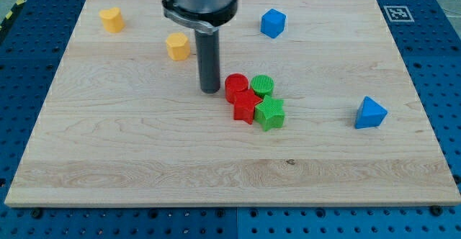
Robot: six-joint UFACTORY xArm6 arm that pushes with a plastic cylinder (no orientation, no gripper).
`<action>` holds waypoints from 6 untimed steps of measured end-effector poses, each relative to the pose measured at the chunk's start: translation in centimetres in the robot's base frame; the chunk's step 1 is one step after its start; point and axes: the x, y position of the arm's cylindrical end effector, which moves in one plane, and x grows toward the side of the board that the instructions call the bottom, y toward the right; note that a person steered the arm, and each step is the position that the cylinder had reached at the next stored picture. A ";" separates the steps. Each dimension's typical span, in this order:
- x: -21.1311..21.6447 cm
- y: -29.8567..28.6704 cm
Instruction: Place yellow hexagon left top diagonally towards red circle
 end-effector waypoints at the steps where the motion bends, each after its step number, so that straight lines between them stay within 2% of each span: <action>1: -2.3 -6.4; 2: -6.0 -10.5; 3: -9.6 -10.0; 5: -10.0 0.5; 6: -10.0 1.2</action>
